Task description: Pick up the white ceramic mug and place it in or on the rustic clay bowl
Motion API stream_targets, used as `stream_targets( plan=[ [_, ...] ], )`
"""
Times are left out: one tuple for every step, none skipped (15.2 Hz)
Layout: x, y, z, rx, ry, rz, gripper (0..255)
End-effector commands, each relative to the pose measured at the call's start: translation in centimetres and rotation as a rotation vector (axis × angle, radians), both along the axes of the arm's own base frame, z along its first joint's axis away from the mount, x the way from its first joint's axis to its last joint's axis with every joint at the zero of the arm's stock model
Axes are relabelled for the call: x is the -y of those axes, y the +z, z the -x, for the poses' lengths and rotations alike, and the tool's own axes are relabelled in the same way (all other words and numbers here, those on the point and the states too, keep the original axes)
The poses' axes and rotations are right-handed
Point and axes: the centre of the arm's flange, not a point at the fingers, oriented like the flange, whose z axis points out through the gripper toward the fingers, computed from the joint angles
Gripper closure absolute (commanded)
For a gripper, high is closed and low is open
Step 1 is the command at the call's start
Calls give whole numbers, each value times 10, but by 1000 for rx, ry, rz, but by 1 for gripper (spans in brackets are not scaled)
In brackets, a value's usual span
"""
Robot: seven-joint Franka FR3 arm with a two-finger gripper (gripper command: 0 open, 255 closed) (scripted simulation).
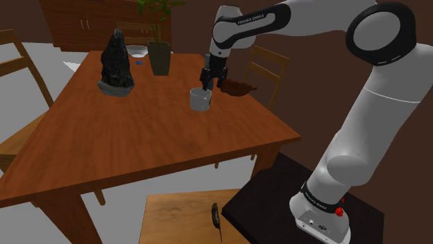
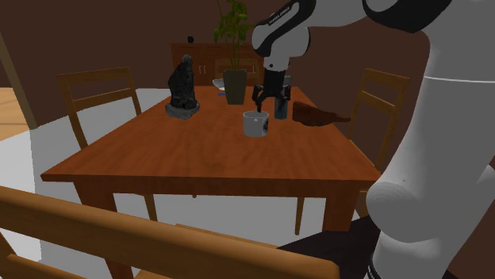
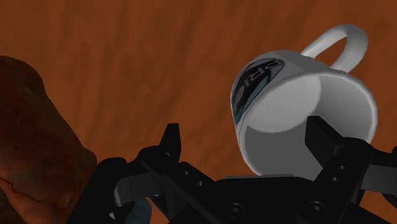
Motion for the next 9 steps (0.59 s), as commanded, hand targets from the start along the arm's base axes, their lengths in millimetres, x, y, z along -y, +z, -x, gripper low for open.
stream_targets(
  plan=[
    [-2, -5, -13, 2, 1, -7, 0],
    [-2, -11, -14, 2, 1, -7, 0],
    [-2, -16, -14, 2, 1, -7, 0],
    [-2, -21, -15, 2, 1, -7, 0],
    [-3, -26, -15, 2, 1, -7, 0],
    [-3, -32, -16, 2, 1, -7, 0],
    [-3, -37, -16, 2, 1, -7, 0],
    [-4, -45, -17, 2, 1, -7, 0],
    [-4, -45, -17, 2, 1, -7, 0]
  ],
)
